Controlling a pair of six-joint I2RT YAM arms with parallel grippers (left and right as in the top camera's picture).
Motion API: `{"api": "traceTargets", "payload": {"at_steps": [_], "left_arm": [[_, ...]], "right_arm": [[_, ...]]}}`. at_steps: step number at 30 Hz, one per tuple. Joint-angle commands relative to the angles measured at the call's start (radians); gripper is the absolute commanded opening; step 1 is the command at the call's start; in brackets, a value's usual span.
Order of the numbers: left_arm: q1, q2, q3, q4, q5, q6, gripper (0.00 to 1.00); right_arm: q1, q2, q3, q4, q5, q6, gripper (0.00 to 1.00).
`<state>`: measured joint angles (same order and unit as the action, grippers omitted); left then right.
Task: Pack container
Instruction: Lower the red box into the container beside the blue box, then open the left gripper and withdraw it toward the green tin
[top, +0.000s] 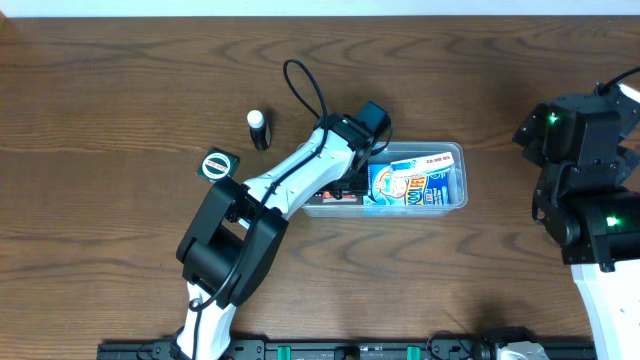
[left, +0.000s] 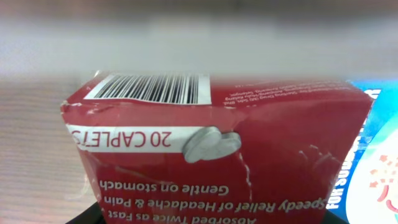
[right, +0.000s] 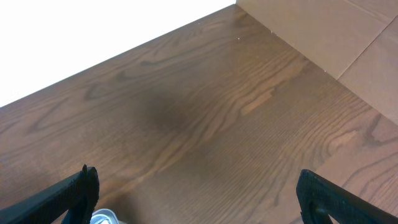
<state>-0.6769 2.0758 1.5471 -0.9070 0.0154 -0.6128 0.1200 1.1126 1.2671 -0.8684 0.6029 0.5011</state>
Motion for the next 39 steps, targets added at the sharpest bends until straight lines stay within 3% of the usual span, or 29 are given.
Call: {"api": "traceTargets", "payload": {"at_steps": [1,24,25,30,39], "left_arm": [[-0.003,0.018,-0.020,-0.005,0.014,0.022,0.57],[-0.003,0.018,-0.020,0.008,0.029,0.029,0.59],[-0.003,0.018,-0.020,0.008,0.029,0.029,0.66],[-0.003,0.018,-0.020,0.008,0.029,0.029,0.76],[-0.003,0.018,-0.020,0.008,0.029,0.029,0.78]], "right_arm": [[-0.010,0.002,0.012,0.000,0.020,0.011,0.99],[-0.010,0.002,0.012,-0.004,0.018,0.011,0.99],[-0.010,0.002,0.012,-0.004,0.018,0.011,0.99],[-0.010,0.002,0.012,-0.004,0.017,0.011,0.99],[-0.010,0.002,0.012,-0.004,0.017,0.011,0.99]]}}
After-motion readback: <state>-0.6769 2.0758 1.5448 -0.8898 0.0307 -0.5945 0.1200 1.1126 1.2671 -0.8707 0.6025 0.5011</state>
